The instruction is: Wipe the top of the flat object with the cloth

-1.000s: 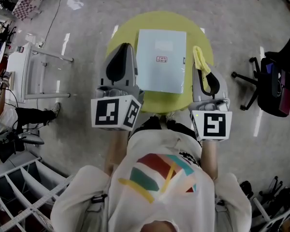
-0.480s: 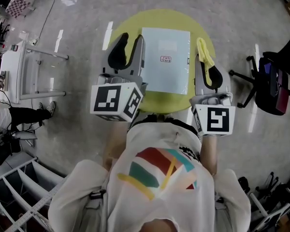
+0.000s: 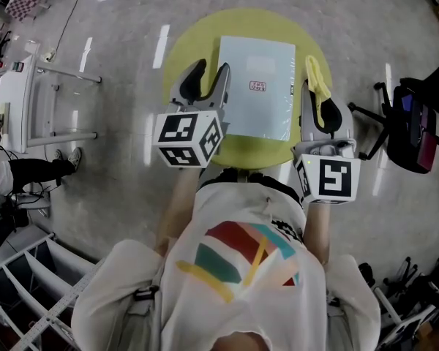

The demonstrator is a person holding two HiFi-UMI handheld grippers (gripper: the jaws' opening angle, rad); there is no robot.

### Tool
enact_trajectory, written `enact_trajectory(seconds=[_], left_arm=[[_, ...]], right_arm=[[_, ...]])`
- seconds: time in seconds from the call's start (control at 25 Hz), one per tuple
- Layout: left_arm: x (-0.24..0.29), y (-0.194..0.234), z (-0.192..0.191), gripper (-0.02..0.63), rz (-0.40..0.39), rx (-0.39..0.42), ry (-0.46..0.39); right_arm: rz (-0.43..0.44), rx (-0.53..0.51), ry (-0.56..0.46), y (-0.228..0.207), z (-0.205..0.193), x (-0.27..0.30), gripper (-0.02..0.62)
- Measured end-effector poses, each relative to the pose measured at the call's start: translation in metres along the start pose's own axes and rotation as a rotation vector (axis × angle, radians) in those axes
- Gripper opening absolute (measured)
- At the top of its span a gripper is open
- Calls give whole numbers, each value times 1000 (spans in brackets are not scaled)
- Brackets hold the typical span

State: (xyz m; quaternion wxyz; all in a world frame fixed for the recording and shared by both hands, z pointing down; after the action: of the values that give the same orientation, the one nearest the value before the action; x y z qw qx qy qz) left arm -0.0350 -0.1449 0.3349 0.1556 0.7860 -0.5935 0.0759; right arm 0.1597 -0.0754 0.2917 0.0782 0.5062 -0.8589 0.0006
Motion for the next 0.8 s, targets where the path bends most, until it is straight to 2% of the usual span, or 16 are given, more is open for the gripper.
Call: enact_trajectory(seconds=[0.2,0.36,0.56,0.8], left_arm=[[14,18,-64,167,29,-58,188],[19,31,-107,169,59,-71,315],[20,42,-147,169,77,-80,441],[18,50,-182,168,82,-118,545]], right_arm=[[10,7,24,6,-6,3,28],[18,21,36,10,-11,3,28],[23,22,61,13,-16,5,28],[23,27,83,14,-22,6,28]])
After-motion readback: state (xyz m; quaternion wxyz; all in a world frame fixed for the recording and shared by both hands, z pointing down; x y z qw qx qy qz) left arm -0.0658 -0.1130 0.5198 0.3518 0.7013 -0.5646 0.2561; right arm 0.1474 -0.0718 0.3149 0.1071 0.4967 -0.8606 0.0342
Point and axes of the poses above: the fingertips, and each gripper's own axes: x forward along the fingers, y to its left, z out of its top, the point moved 5 cm from there along -x, backward along the fingers, and after that the axes turned 12 degrees about z, right-handed, at the moved point
